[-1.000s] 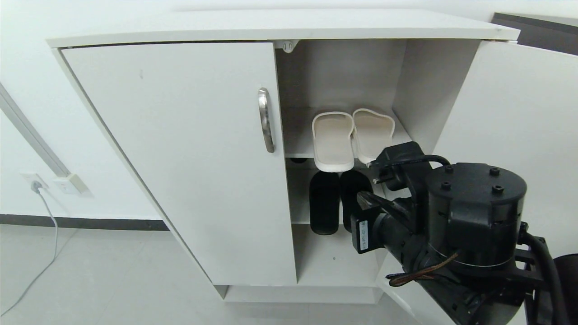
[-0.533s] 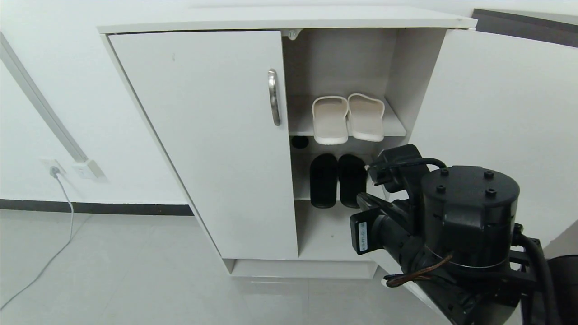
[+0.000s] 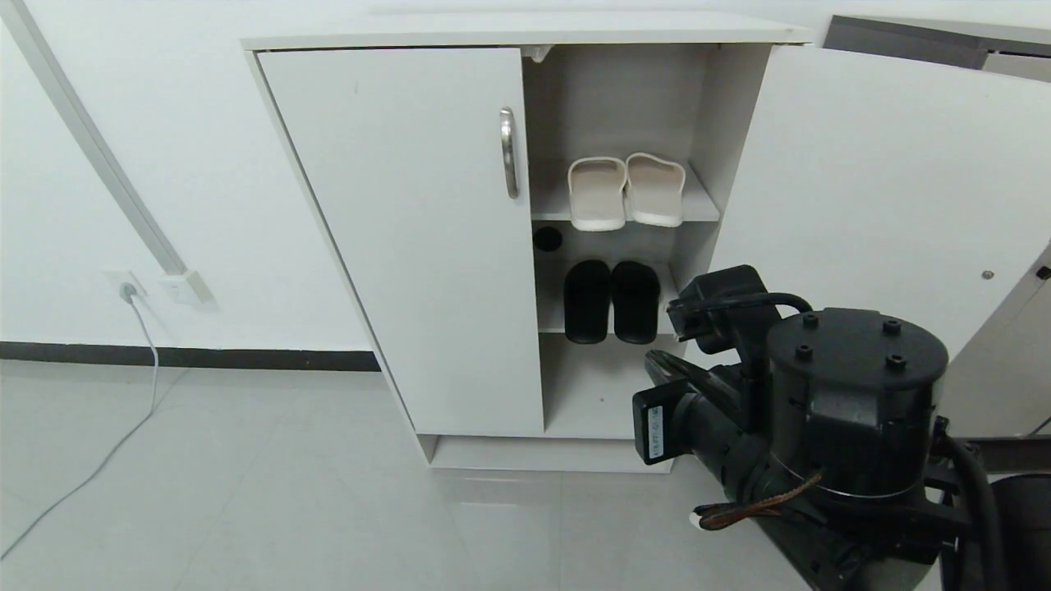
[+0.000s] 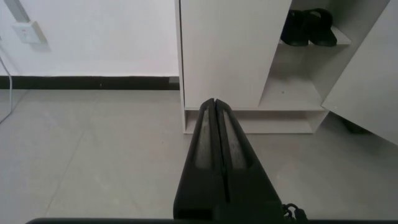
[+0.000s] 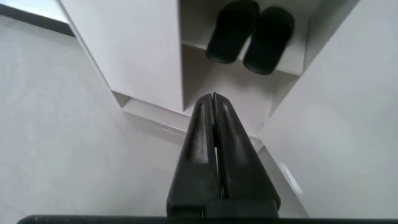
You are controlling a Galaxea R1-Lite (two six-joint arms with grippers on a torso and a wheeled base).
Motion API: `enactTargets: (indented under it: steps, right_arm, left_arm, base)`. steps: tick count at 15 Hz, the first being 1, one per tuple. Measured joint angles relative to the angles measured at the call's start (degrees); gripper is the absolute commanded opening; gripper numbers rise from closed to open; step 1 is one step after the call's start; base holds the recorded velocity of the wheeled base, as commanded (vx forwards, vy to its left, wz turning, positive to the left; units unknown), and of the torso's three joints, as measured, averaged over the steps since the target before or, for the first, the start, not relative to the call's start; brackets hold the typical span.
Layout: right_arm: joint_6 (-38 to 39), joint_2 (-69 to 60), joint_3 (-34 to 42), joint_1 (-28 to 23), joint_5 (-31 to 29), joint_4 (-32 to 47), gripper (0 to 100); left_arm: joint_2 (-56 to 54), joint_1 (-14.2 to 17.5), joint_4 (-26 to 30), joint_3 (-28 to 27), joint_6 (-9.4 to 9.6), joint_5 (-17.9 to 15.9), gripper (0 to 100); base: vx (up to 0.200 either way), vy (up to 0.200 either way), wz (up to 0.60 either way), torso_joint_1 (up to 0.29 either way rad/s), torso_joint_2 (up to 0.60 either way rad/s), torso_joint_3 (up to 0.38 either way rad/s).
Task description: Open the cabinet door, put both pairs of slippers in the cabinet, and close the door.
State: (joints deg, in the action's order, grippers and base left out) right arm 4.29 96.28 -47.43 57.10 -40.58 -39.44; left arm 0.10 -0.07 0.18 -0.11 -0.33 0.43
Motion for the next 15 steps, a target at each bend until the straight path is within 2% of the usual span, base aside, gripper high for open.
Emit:
enactTargets:
  steps: [15]
  right_arm:
    - [0.0,1.5,0.8,-1.8,0.0,-0.3,0]
  left_arm:
    - [0.0,0.0,0.0,0.0,0.09,0.0,0]
  base:
    - [0.000,0.000,0.00,0.000,-0.01,-0.012]
